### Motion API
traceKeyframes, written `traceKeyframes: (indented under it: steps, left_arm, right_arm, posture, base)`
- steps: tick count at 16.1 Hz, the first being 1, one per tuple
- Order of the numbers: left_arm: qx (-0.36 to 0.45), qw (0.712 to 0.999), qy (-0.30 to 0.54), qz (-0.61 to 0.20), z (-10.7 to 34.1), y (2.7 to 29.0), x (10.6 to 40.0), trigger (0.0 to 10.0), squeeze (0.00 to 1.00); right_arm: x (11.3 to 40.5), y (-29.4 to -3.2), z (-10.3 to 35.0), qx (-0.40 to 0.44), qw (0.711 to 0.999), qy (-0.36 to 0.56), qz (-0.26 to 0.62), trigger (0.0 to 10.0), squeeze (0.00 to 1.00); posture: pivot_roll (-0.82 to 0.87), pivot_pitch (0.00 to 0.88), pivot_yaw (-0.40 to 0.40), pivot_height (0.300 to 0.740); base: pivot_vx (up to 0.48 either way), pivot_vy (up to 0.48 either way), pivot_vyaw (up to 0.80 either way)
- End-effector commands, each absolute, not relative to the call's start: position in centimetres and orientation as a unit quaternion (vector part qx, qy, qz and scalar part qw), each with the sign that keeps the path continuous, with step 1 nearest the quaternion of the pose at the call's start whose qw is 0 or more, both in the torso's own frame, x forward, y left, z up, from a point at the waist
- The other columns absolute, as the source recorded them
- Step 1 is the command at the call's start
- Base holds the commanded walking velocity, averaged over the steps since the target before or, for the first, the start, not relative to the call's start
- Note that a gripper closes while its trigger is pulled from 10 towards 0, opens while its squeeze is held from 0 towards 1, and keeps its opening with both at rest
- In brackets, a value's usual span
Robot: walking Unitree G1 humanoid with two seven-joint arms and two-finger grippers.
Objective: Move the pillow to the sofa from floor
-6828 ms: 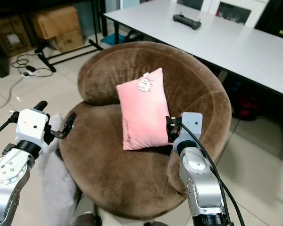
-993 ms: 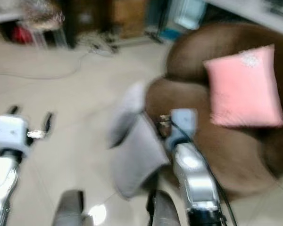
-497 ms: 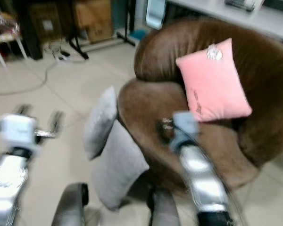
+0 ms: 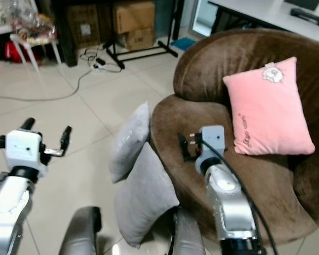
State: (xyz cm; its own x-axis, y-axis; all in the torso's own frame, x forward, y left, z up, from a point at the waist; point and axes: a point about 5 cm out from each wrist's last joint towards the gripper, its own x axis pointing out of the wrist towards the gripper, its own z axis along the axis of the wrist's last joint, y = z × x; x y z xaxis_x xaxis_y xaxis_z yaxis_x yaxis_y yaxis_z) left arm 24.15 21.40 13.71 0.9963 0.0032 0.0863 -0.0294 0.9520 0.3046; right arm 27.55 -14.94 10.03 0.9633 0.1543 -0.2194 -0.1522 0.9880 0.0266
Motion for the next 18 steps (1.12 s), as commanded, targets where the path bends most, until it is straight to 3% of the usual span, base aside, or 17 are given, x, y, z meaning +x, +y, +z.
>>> traceKeyframes:
  steps: [1, 6, 10, 11, 13, 15, 18]
  left_arm:
    - [0.161, 0.986, -0.039, 0.009, 13.6, 21.4, 24.1, 10.0, 0.00]
    - [0.197, 0.980, -0.031, -0.014, 14.5, 22.7, 24.2, 10.0, 0.00]
    - [0.200, 0.980, -0.023, -0.007, 14.6, 23.6, 23.3, 10.0, 0.00]
    - [0.201, 0.979, -0.021, -0.003, 14.5, 23.8, 23.1, 10.0, 0.00]
    - [0.199, 0.980, -0.014, -0.004, 14.2, 24.0, 22.6, 10.0, 0.00]
    - [0.185, 0.982, 0.006, -0.041, 13.6, 23.5, 22.2, 10.0, 0.00]
    - [0.176, 0.974, 0.052, -0.132, 12.6, 22.5, 21.3, 10.0, 0.00]
  right_arm:
    - [27.5, -14.5, 10.0, 0.010, 0.989, 0.112, 0.091, 10.0, 0.00]
    - [26.9, -13.4, 9.2, 0.014, 0.987, 0.116, 0.114, 10.0, 0.00]
    - [27.0, -13.2, 8.8, 0.002, 0.982, 0.125, 0.144, 10.0, 0.00]
    - [27.2, -13.1, 8.8, 0.011, 0.981, 0.123, 0.153, 10.0, 1.00]
    - [27.6, -12.9, 8.4, 0.022, 0.976, 0.135, 0.167, 10.0, 1.00]
    - [28.0, -12.9, 5.4, -0.029, 0.957, 0.217, 0.187, 10.0, 1.00]
    - [29.4, -12.6, 3.6, -0.034, 0.951, 0.249, 0.180, 10.0, 1.00]
  posture:
    - [0.07, 0.000, -0.063, 0.525]
    - [0.09, 0.000, 0.009, 0.470]
    - [0.09, 0.000, -0.017, 0.455]
    - [0.08, 0.000, -0.031, 0.455]
    - [0.07, 0.000, -0.042, 0.455]
    - [0.07, 0.000, -0.050, 0.455]
    - [0.10, 0.000, -0.069, 0.455]
  base:
    - [0.000, 0.000, 0.00]
    - [0.000, 0.000, 0.00]
    - [0.000, 0.000, 0.00]
    - [0.000, 0.000, 0.00]
    - [0.000, 0.000, 0.00]
    - [0.000, 0.000, 0.00]
    - [0.000, 0.000, 0.00]
